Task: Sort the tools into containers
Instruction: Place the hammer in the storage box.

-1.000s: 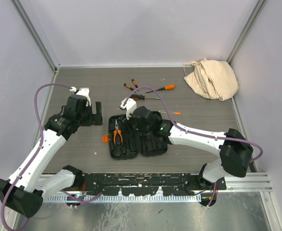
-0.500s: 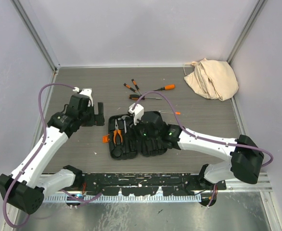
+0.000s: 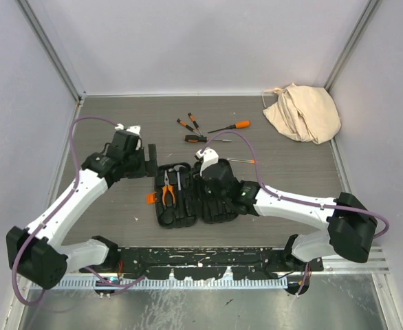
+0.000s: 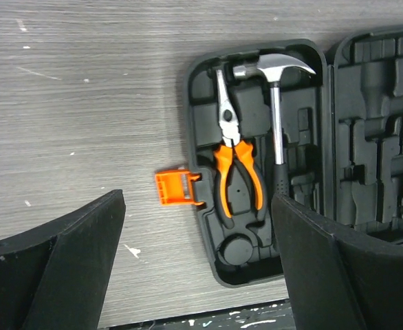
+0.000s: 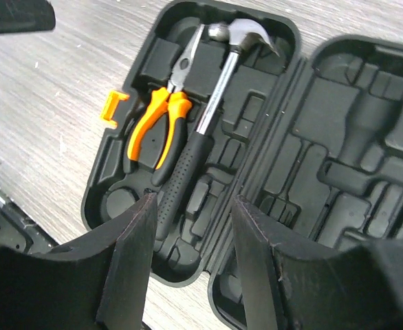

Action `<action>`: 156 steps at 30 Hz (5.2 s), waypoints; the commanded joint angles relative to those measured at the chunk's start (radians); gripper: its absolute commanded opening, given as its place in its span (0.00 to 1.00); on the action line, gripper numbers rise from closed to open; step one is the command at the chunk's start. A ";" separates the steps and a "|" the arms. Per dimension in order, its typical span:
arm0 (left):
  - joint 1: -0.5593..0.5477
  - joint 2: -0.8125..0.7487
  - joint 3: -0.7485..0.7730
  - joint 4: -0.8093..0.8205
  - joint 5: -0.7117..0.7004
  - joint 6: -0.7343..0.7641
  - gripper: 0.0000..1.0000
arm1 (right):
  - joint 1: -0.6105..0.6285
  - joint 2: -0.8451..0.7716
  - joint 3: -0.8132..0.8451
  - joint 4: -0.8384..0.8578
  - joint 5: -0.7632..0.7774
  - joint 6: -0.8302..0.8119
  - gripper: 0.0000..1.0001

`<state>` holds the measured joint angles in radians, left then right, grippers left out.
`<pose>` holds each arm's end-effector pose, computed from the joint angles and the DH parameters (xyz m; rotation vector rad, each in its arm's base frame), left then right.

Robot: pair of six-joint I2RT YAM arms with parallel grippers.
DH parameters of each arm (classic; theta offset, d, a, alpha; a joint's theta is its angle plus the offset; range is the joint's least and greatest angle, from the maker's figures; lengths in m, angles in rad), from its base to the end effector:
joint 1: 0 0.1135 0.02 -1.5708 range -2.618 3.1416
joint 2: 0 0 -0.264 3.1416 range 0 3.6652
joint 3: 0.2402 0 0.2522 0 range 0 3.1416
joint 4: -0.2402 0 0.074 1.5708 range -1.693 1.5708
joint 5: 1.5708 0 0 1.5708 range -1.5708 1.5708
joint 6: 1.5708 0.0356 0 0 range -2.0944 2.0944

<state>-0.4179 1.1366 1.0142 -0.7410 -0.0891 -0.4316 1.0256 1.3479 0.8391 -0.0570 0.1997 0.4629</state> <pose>0.2120 -0.0907 0.2994 -0.0570 2.4479 -0.2731 0.1599 0.2500 0.2457 -0.4931 2.1413 0.6551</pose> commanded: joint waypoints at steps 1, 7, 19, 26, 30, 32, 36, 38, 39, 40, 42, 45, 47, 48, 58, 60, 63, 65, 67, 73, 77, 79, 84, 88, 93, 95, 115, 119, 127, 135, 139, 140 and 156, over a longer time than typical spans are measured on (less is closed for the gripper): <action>-0.065 0.093 0.091 0.070 -0.018 -0.034 0.86 | 0.003 -0.006 -0.013 0.009 0.115 0.148 0.53; -0.134 0.264 0.169 0.122 -0.043 -0.057 0.73 | 0.003 -0.018 -0.024 -0.005 0.102 0.205 0.54; -0.167 0.503 0.288 0.129 -0.034 -0.111 0.46 | -0.004 -0.020 -0.064 0.050 0.034 0.248 0.51; -0.171 0.557 0.304 0.134 -0.031 -0.131 0.27 | -0.008 0.027 -0.040 0.057 -0.013 0.280 0.39; -0.174 0.586 0.307 0.138 -0.042 -0.136 0.25 | -0.015 0.048 -0.034 0.059 -0.008 0.304 0.38; -0.174 0.600 0.310 0.135 -0.051 -0.136 0.24 | -0.018 0.055 -0.029 0.059 -0.009 0.309 0.38; -0.174 0.626 0.323 0.133 -0.071 -0.142 0.23 | -0.020 0.066 -0.022 0.058 -0.018 0.314 0.37; -0.174 0.640 0.331 0.133 -0.065 -0.144 0.22 | -0.020 0.069 -0.021 0.058 -0.020 0.319 0.36; -0.174 0.649 0.333 0.135 -0.063 -0.146 0.22 | -0.020 0.071 -0.021 0.060 -0.019 0.321 0.36; -0.174 0.655 0.335 0.134 -0.062 -0.147 0.22 | -0.021 0.071 -0.021 0.060 -0.019 0.325 0.36; -0.174 0.663 0.340 0.134 -0.058 -0.148 0.21 | -0.020 0.074 -0.020 0.059 -0.019 0.327 0.36; -0.174 0.668 0.332 0.139 -0.056 -0.148 0.19 | -0.020 0.077 -0.019 0.059 -0.019 0.327 0.36; -0.174 0.670 0.331 0.140 -0.055 -0.148 0.19 | -0.019 0.080 -0.018 0.058 -0.020 0.327 0.36; -0.174 0.672 0.329 0.140 -0.055 -0.148 0.19 | -0.020 0.081 -0.017 0.057 -0.020 0.327 0.35; -0.175 0.708 0.333 0.150 -0.042 -0.156 0.16 | -0.022 0.105 0.003 0.059 -0.029 0.318 0.34; -0.175 0.714 0.333 0.152 -0.044 -0.159 0.15 | -0.022 0.113 0.008 0.059 -0.033 0.314 0.33; -0.176 0.719 0.337 0.150 -0.048 -0.160 0.12 | -0.023 0.127 0.021 0.059 -0.042 0.308 0.32; -0.176 0.723 0.341 0.146 -0.049 -0.160 0.10 | -0.024 0.138 0.027 0.062 -0.047 0.306 0.31; -0.176 0.724 0.341 0.143 -0.052 -0.159 0.08 | -0.025 0.149 0.036 0.066 -0.052 0.304 0.31; -0.176 0.726 0.328 0.146 -0.058 -0.160 0.07 | -0.027 0.189 0.076 0.080 -0.075 0.293 0.30; -0.176 0.733 0.324 0.146 -0.057 -0.165 0.05 | -0.028 0.227 0.111 0.073 -0.105 0.289 0.29; -0.176 0.733 0.322 0.148 -0.058 -0.167 0.05 | -0.028 0.241 0.129 0.060 -0.108 0.289 0.29; -0.176 0.729 0.323 0.148 -0.058 -0.168 0.05 | -0.027 0.284 0.174 0.004 -0.109 0.276 0.29; -0.177 0.729 0.324 0.146 -0.060 -0.168 0.04 | -0.025 0.308 0.188 -0.018 -0.116 0.273 0.30; -0.177 0.730 0.321 0.146 -0.060 -0.169 0.04 | -0.017 0.332 0.200 -0.050 -0.099 0.270 0.31; -0.177 0.730 0.320 0.146 -0.060 -0.170 0.03 | -0.011 0.340 0.204 -0.068 -0.081 0.270 0.31; -0.177 0.736 0.316 0.144 -0.063 -0.170 0.00 | 0.017 0.402 0.099 -0.039 -0.014 0.369 0.14; -0.177 0.748 0.315 0.144 -0.066 -0.170 0.00 | 0.016 0.410 0.066 -0.015 -0.015 0.388 0.11; -0.177 0.797 0.328 0.131 -0.070 -0.174 0.00 | 0.017 0.423 0.028 0.010 -0.028 0.406 0.09; -0.190 0.848 0.341 0.077 -0.121 -0.192 0.00 | 0.017 0.423 0.003 0.013 -0.026 0.423 0.08; -0.199 0.879 0.342 0.055 -0.134 -0.206 0.00 | 0.017 0.425 -0.007 0.014 -0.022 0.432 0.08; -0.201 0.887 0.343 0.050 -0.137 -0.208 0.00 | 0.017 0.425 -0.008 0.015 -0.022 0.433 0.08; -0.208 0.721 0.447 0.051 -0.092 -0.122 0.05 | 0.016 0.247 -0.034 0.163 -0.058 0.312 0.12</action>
<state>-0.6228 1.9232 1.4036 -0.6937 -0.2096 -0.5983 1.0389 1.6863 0.8383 0.1085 0.1501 0.8650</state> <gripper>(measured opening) 0.005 0.103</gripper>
